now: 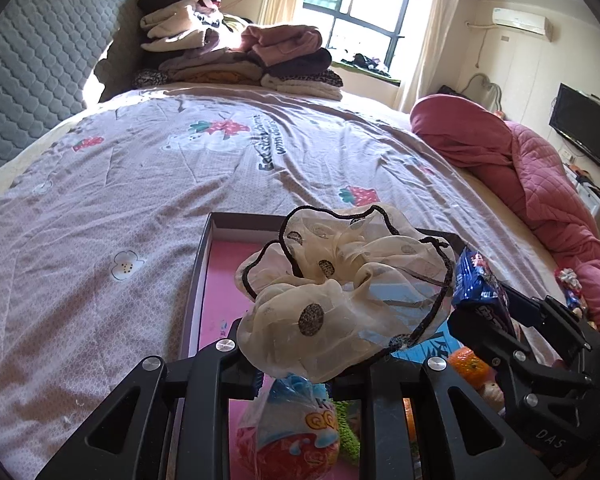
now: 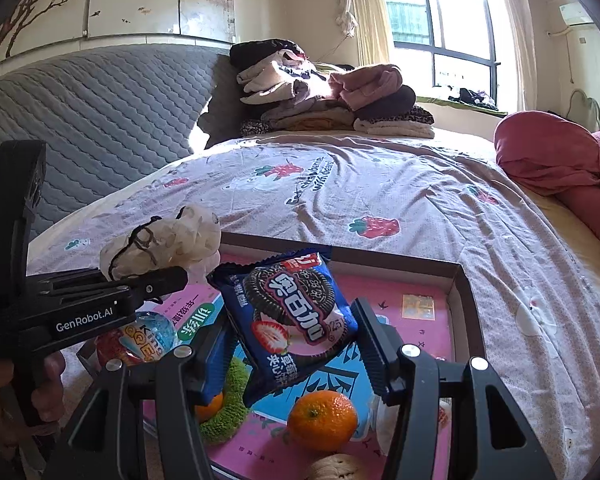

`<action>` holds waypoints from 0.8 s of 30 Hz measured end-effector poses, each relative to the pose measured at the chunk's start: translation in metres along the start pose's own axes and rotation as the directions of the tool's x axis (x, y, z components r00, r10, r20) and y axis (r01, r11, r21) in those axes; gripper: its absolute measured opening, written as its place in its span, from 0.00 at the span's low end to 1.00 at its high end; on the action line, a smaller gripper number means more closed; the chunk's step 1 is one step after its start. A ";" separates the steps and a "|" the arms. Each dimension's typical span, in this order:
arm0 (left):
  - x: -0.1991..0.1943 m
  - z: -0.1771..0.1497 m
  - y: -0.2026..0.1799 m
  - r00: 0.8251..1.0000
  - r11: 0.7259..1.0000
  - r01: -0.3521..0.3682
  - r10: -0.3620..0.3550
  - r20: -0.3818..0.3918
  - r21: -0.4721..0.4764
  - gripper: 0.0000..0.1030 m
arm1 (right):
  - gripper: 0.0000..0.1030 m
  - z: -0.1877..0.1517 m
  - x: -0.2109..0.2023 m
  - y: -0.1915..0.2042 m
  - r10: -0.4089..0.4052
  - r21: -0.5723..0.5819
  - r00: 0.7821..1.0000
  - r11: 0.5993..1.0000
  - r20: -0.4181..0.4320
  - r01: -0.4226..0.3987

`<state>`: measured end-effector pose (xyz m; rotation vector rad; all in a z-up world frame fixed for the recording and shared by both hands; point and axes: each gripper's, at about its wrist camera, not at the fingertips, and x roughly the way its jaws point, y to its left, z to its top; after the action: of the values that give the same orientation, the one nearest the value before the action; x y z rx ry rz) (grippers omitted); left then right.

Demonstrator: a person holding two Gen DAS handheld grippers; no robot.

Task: Organize objects
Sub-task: 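Lower the scrunchie with left gripper while right gripper lowers the biscuit pack into the tray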

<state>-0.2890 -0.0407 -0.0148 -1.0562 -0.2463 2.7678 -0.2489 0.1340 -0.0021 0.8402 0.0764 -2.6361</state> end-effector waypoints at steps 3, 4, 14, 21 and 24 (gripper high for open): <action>0.004 0.000 0.002 1.000 1.000 -0.017 0.017 -0.006 0.002 0.22 | 0.55 -0.003 0.006 0.000 -0.004 -0.003 1.000 1.000 -0.024 0.004; 0.005 -0.001 0.002 1.000 1.000 -0.027 0.027 -0.007 0.007 0.23 | 0.55 -0.004 0.008 0.000 -0.008 -0.004 0.999 1.000 -0.031 0.008; 0.015 -0.005 0.003 0.997 0.998 -0.057 0.058 -0.045 0.023 0.24 | 0.55 -0.010 0.022 0.001 -0.041 -0.026 0.995 0.999 -0.090 0.039; 0.023 -0.009 0.001 0.994 0.997 -0.069 0.073 -0.079 0.046 0.27 | 0.55 -0.009 0.030 0.009 -0.081 -0.082 0.989 0.994 -0.121 0.071; 0.024 -0.010 0.000 0.994 0.996 -0.068 0.072 -0.082 0.051 0.29 | 0.55 -0.009 0.037 0.015 -0.102 -0.120 0.984 0.989 -0.145 0.085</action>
<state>-0.2998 -0.0347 -0.0375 -1.1877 -0.1332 2.7676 -0.2662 0.1095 -0.0298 1.0176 0.3101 -2.6209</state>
